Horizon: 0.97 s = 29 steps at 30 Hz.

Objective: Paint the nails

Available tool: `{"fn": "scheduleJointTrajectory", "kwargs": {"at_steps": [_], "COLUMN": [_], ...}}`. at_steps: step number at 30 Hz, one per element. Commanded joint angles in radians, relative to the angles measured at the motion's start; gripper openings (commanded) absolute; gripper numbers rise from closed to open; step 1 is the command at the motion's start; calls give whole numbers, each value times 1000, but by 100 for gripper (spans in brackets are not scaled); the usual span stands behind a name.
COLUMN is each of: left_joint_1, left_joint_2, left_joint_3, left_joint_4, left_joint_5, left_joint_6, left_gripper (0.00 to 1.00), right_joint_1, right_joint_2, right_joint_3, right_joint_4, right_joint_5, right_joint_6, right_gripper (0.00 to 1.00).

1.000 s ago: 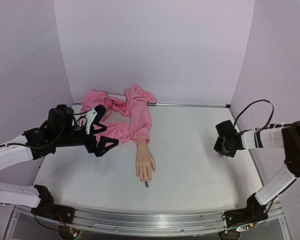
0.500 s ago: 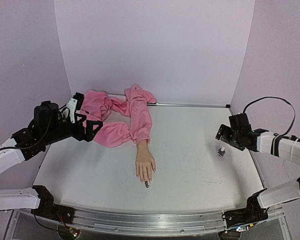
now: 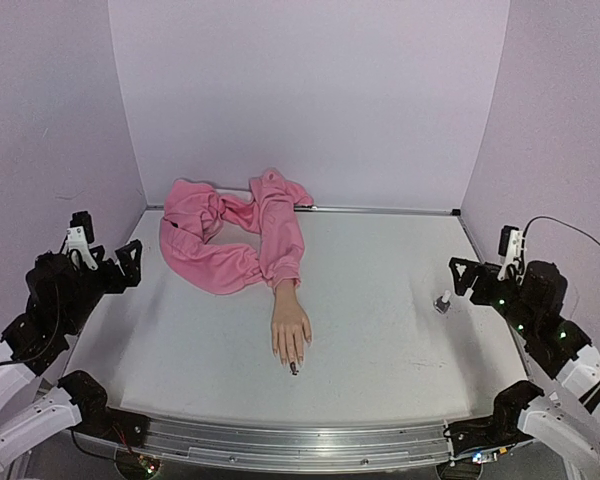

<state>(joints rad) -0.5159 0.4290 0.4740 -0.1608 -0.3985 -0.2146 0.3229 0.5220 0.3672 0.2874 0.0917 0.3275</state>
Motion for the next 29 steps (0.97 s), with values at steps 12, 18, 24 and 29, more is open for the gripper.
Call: {"fn": "scheduleJointTrajectory", "kwargs": {"at_steps": [12, 18, 24, 29], "left_joint_1": [2, 2, 2, 2], "left_joint_2": [-478, -528, -541, -537], "left_joint_3": [-318, -393, -442, -440], "left_joint_4": [156, 180, 224, 224], "left_joint_5": [45, 68, 64, 71], "left_joint_6": [-42, -57, -50, -49], "left_gripper": [99, 100, 99, 99], "right_joint_1": [-4, -4, -4, -4], "right_joint_2": [-424, -499, -495, -497], "right_joint_3": [-264, -262, -260, -267], "right_joint_4": [81, 21, 2, 2], "right_joint_5": [-29, 9, 43, 104], "right_joint_6": [144, 170, 190, 210], "right_gripper": [98, 98, 98, 98]}}
